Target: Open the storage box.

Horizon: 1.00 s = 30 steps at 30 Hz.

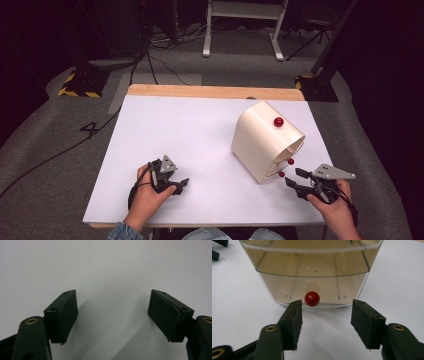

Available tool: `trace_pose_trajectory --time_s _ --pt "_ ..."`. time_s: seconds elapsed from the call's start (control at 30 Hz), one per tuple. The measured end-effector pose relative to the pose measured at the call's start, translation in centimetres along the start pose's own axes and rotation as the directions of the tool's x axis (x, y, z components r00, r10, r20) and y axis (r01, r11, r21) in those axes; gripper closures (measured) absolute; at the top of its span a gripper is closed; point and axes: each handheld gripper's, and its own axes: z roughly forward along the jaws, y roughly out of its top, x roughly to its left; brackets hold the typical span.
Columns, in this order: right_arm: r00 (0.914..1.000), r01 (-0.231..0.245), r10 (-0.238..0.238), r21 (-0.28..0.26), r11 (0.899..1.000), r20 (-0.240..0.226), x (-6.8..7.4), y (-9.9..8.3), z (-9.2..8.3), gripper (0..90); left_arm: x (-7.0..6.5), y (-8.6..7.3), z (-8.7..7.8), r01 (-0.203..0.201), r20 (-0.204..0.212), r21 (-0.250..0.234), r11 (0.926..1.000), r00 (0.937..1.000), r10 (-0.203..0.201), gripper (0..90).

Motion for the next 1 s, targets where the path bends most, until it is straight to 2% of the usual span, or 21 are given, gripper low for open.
trace_pose_trajectory --time_s 0.1,0.17,0.23,0.27,0.4,0.57,0.77,1.0 --pt "0.9998 -0.012 0.013 0.008 1.0 -0.013 0.0 -0.4 1.0 49.8 0.0 0.0 0.0 -0.001 0.0 0.0 1.0 1.0 0.001 24.1" --pt "0.9997 -0.007 0.007 0.006 1.0 -0.025 0.2 -0.6 1.6 56.3 0.0 0.0 0.0 -0.001 -0.002 -0.001 1.0 1.0 0.001 24.0" --pt "0.9996 0.01 -0.011 -0.024 1.0 -0.028 1.0 -0.6 1.8 62.6 0.0 0.0 0.0 -0.001 -0.002 -0.001 1.0 1.0 0.001 24.1" --pt "0.9996 0.01 -0.011 -0.024 1.0 -0.028 1.0 -0.6 1.8 62.6 0.0 0.0 0.0 -0.001 -0.003 -0.001 1.0 1.0 0.001 24.1" --pt "0.9998 0.019 -0.02 -0.043 0.999 -0.01 1.5 -0.4 1.8 72.3 -0.1 0.0 0.0 -0.002 -0.005 0.0 1.0 1.0 0.002 24.0" --pt "0.9999 -0.005 0.005 -0.06 0.998 -0.016 1.4 -0.6 1.9 73.7 -0.1 0.0 0.0 -0.002 -0.005 0.0 1.0 1.0 0.002 24.1" --pt "0.9998 -0.009 0.007 -0.083 0.997 -0.018 1.4 -0.9 1.8 74.2 0.0 0.0 0.0 -0.002 -0.004 0.001 1.0 1.0 0.002 24.0" --pt "0.9994 -0.026 0.024 -0.091 0.996 -0.023 1.5 -1.6 0.3 74.2 0.0 0.0 0.0 -0.001 0.0 0.001 1.0 1.0 0.001 23.9"
